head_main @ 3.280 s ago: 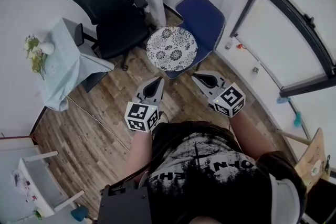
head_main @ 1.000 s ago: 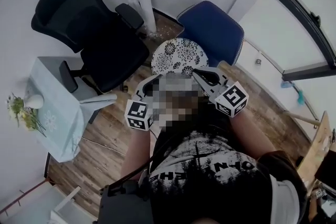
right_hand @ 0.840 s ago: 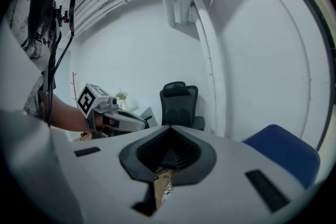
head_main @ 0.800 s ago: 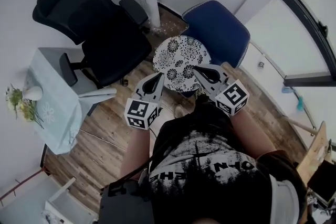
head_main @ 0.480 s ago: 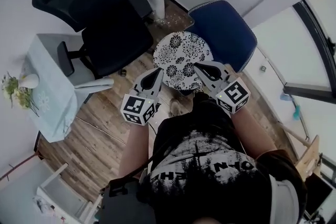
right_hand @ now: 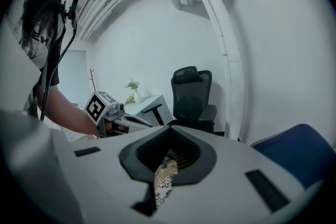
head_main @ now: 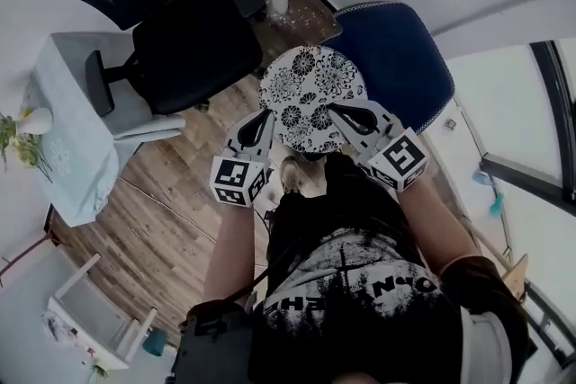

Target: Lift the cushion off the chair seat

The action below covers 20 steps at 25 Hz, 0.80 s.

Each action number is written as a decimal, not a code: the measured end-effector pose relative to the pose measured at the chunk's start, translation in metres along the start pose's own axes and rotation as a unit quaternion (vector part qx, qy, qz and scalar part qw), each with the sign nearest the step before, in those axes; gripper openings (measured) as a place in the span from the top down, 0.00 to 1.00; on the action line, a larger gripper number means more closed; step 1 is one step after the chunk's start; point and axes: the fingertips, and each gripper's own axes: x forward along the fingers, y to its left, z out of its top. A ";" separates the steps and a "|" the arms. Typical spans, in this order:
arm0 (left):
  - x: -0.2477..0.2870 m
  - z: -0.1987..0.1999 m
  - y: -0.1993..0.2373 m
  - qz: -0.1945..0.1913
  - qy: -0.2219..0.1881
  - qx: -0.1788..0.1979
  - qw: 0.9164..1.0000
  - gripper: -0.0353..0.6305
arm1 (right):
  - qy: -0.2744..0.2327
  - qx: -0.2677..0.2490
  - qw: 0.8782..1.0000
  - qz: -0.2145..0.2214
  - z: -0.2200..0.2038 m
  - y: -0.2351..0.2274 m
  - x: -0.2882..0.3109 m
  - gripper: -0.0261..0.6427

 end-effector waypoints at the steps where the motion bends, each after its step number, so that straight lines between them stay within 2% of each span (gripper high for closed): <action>1: 0.005 -0.005 0.003 0.002 0.001 -0.008 1.000 0.92 | 0.005 -0.001 1.000 0.006 -0.003 -0.003 0.004 0.94; 7: 0.034 -0.043 0.035 0.033 0.020 -0.042 0.998 0.92 | 0.022 -0.011 0.999 0.037 -0.024 -0.022 0.037 0.94; 10: 0.049 -0.076 0.043 0.039 0.044 -0.068 0.996 0.83 | 0.026 -0.006 0.998 0.052 -0.032 -0.031 0.048 0.94; 14: 0.059 -0.117 0.066 0.062 0.073 -0.089 0.991 0.79 | 0.024 0.022 0.997 0.075 -0.047 -0.034 0.067 0.94; 20: 0.081 -0.190 0.103 0.100 0.115 -0.118 0.981 0.71 | 0.045 0.002 0.995 0.090 -0.097 -0.041 0.092 0.94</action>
